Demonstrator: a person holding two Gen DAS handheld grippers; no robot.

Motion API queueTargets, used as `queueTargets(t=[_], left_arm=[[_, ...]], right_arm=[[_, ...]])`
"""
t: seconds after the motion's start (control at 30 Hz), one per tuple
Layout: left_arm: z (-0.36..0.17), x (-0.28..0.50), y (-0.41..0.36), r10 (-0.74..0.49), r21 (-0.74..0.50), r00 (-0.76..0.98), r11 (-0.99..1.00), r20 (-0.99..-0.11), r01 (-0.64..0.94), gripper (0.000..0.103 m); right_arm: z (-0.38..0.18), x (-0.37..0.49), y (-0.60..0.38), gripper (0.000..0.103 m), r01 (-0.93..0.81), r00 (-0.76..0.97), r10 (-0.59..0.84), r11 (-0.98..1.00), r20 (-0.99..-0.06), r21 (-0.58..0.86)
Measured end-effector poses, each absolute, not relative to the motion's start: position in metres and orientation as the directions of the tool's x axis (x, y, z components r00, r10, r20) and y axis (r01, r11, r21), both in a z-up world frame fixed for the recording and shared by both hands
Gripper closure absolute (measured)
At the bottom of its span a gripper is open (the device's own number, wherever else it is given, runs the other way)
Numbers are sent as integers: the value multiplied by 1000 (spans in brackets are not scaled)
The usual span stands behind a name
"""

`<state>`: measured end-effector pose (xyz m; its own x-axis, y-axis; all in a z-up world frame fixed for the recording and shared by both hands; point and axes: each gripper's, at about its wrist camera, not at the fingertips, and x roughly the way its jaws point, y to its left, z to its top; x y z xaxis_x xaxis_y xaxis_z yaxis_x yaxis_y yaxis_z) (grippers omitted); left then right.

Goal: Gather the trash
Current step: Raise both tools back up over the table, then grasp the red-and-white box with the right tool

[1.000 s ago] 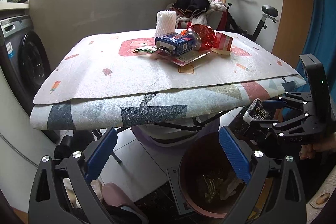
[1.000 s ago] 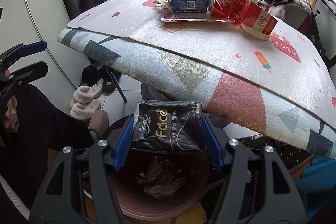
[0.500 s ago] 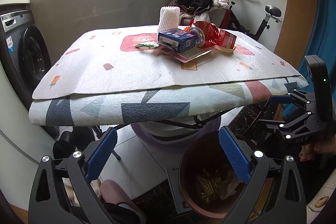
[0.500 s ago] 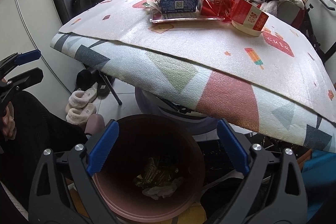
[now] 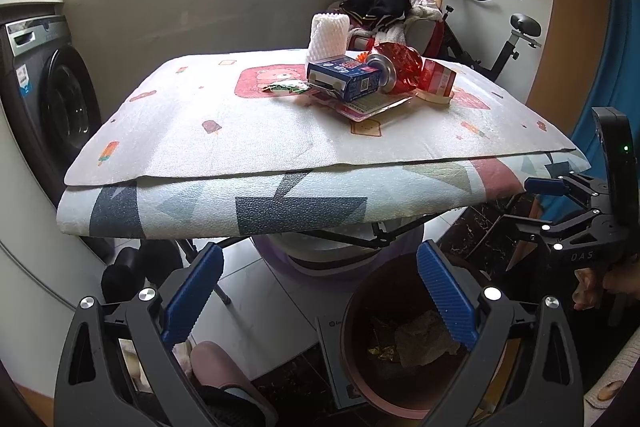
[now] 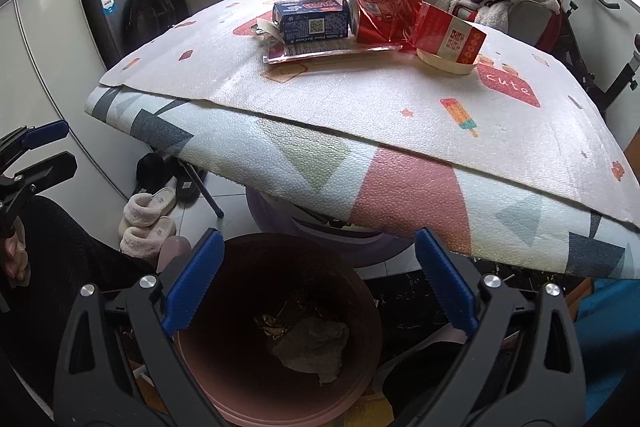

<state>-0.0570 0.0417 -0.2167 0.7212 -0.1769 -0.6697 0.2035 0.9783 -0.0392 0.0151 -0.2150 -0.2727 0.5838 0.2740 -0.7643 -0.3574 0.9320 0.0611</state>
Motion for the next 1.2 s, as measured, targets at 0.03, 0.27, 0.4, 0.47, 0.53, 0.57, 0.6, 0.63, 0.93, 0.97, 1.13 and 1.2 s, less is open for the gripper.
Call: queueTargets(t=[0.03, 0.27, 0.4, 0.47, 0.53, 0.57, 0.6, 0.63, 0.93, 0.97, 1.13, 1.2], left_arm=[[-217, -57, 42, -177, -40, 721, 978, -670, 202, 8], [-216, -52, 46, -179, -62, 713, 980, -678, 187, 8], [-215, -47, 49, -189, -88, 709, 980, -679, 178, 8], [-213, -43, 49, -195, -95, 712, 979, -675, 179, 8], [-211, -38, 49, -201, -100, 711, 978, -674, 182, 8], [-211, -34, 48, -205, -105, 707, 978, -677, 183, 8], [-211, -30, 48, -209, -112, 702, 977, -681, 182, 8], [-210, -25, 48, -213, -121, 699, 976, -683, 180, 8], [-196, 11, 48, -238, -169, 696, 971, -677, 167, 8], [-194, 16, 48, -239, -169, 695, 971, -678, 170, 8], [-188, 37, 45, -234, -156, 692, 972, -683, 175, 8], [-188, 45, 45, -230, -154, 689, 973, -687, 172, 8]], right_arm=[[-272, 15, -216, 8, -354, 584, 275, 933, -764, 66], [-267, 21, -233, 8, -303, 590, 296, 944, -751, 133], [-267, 29, -242, 8, -279, 584, 306, 945, -752, 168], [-265, 34, -245, 7, -279, 583, 313, 944, -750, 177], [-262, 40, -246, 6, -287, 591, 307, 944, -746, 161], [-260, 44, -248, 6, -290, 597, 302, 945, -744, 150], [-258, 48, -249, 6, -291, 600, 299, 946, -742, 146], [-255, 53, -252, 6, -290, 602, 298, 946, -741, 145], [-228, 115, -281, 6, -230, 658, 269, 961, -704, 151], [-225, 123, -283, 6, -230, 663, 267, 962, -699, 150], [-215, 166, -288, 6, -235, 686, 263, 962, -678, 135], [-215, 186, -291, 6, -229, 688, 265, 963, -675, 144]])
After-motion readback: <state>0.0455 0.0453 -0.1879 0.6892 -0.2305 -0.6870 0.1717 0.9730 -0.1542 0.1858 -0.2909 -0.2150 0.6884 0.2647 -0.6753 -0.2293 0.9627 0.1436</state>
